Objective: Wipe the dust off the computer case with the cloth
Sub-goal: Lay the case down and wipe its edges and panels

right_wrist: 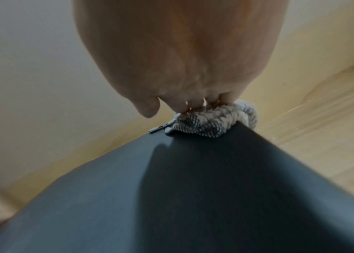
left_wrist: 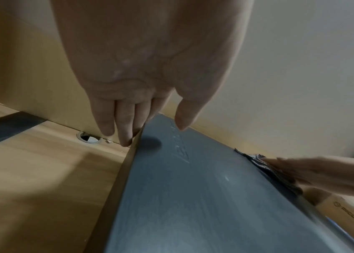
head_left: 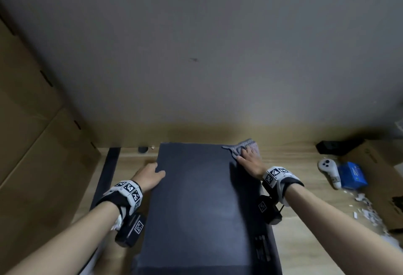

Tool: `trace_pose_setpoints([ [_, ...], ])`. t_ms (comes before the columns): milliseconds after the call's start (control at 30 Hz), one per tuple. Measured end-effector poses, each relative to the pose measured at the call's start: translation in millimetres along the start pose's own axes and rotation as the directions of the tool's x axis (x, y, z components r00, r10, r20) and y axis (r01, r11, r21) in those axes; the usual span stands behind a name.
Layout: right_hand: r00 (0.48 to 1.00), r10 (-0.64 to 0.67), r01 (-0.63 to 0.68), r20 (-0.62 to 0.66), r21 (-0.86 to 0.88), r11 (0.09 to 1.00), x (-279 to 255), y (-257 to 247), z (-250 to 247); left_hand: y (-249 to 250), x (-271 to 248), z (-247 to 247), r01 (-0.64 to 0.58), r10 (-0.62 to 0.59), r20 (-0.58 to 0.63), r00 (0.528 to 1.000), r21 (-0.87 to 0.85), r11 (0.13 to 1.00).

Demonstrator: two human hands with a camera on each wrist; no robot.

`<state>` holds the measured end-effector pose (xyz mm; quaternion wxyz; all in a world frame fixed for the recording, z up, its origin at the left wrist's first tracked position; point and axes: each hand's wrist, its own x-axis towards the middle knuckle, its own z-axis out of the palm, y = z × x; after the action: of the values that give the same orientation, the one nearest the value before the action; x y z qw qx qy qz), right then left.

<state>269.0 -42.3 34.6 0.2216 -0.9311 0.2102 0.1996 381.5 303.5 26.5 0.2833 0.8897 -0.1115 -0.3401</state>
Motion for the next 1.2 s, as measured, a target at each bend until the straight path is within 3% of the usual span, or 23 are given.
trace_pose_setpoints([
  [100, 0.999, 0.050, -0.049, -0.018, 0.055, 0.997, 35.5, -11.6, -4.0, 0.0, 11.9, -2.9, 0.039, -0.040, -0.015, 0.999, -0.041, 0.998],
  [200, 0.992, -0.115, 0.110, 0.044, 0.107, 0.988, 41.1, -59.7, 3.2, -12.6, 23.6, -7.2, 0.082, -0.084, -0.027, 0.996, -0.062, 0.995],
  [300, 0.960, -0.257, 0.242, 0.110, 0.132, 0.961, 51.0, -124.4, 28.2, -17.3, 21.7, -14.3, 0.016, -0.019, -0.018, 1.000, -0.111, 0.994],
  [433, 0.912, -0.380, 0.376, 0.156, 0.054, 0.925, 65.3, -208.6, 59.6, -33.9, 16.9, -21.0, 0.039, -0.049, -0.053, 0.997, -0.164, 0.986],
  [533, 0.893, -0.408, 0.423, 0.189, -0.048, 0.905, 71.4, -243.6, 68.9, -46.1, 16.9, -25.0, 0.070, -0.080, -0.068, 0.994, -0.141, 0.988],
  [667, 0.866, -0.444, 0.477, 0.230, -0.110, 0.872, 68.9, -227.6, 63.2, -39.9, 17.9, -25.2, 0.064, -0.071, -0.050, 0.996, -0.135, 0.989],
  [767, 0.879, -0.441, 0.461, 0.183, -0.085, 0.883, 59.2, -187.3, 54.5, -36.3, 19.2, -19.0, 0.065, -0.069, -0.026, 0.997, -0.151, 0.986],
  [867, 0.928, -0.363, 0.366, 0.085, -0.024, 0.930, 56.6, -135.0, 42.3, -33.7, 17.3, -9.0, 0.046, -0.047, -0.007, 0.999, -0.131, 0.990],
  [1033, 0.992, -0.121, 0.121, -0.017, -0.035, 0.992, 50.8, -58.7, 9.7, -38.9, 5.5, -0.9, 0.024, -0.024, 0.002, 1.000, -0.153, 0.988],
  [1133, 0.996, -0.085, 0.085, -0.026, -0.018, 0.996, 56.2, -67.5, 9.9, -49.5, -8.0, -4.2, 0.041, -0.046, -0.027, 0.999, -0.156, 0.987],
  [1200, 0.989, -0.150, 0.150, -0.017, 0.011, 0.989, 56.3, -98.8, 22.9, -60.0, -18.1, -6.2, 0.044, -0.051, -0.044, 0.998, -0.161, 0.986],
])
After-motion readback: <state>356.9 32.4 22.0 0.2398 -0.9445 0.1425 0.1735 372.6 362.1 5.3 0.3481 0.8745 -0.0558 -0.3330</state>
